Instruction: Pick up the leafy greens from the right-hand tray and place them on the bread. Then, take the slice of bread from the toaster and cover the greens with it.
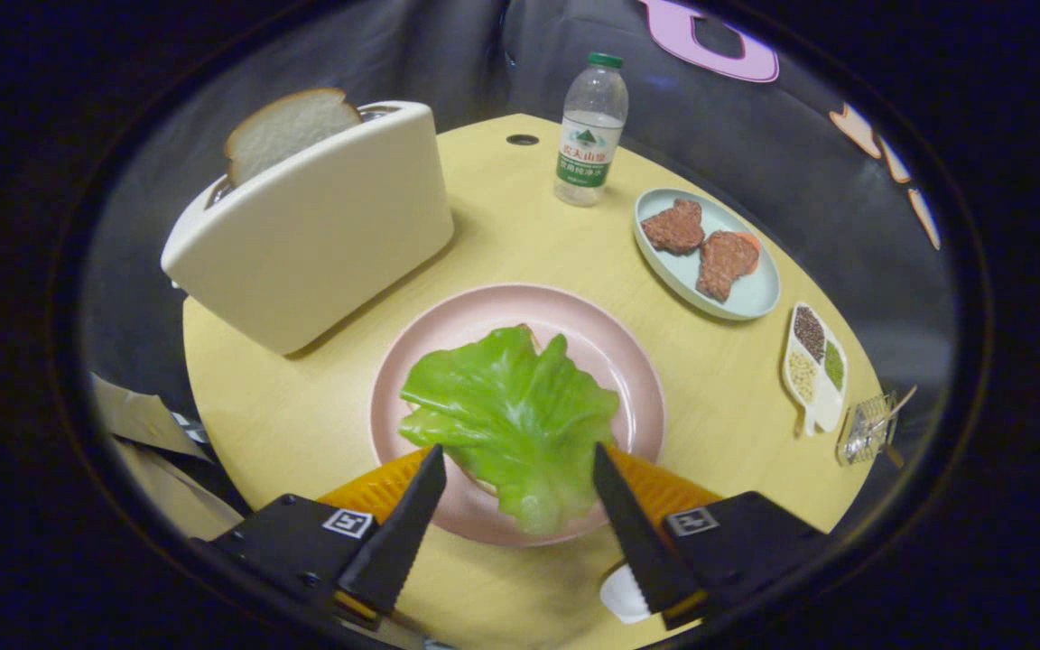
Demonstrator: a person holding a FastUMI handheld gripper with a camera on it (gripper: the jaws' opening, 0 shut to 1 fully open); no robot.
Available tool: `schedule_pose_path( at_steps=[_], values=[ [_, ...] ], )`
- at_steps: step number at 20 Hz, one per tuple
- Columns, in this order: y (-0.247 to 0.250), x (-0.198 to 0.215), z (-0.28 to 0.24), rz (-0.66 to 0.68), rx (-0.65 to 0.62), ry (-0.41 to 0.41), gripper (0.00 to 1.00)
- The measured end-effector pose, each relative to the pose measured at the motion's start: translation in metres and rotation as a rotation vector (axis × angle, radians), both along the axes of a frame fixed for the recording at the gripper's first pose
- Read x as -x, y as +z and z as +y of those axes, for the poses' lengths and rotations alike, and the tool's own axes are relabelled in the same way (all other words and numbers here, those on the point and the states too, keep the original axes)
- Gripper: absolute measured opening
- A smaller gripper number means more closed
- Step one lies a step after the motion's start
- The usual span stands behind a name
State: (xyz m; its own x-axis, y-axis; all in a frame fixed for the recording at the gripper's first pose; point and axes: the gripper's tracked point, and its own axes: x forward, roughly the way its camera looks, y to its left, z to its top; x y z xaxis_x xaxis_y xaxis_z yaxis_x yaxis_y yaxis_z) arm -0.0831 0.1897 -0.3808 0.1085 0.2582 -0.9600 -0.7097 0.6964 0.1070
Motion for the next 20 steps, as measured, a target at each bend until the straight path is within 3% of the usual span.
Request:
schedule_pose_path(
  at_steps=[4, 12, 20],
  values=[
    [0.039, -0.019, 0.024, -0.036, -0.059, -0.033, 1.0],
    [0.14, -0.064, 0.125, -0.046, -0.274, -0.143, 1.0],
    [0.168, -0.058, 0.203, 0.029, -0.321, -0.141, 0.99]
  ],
)
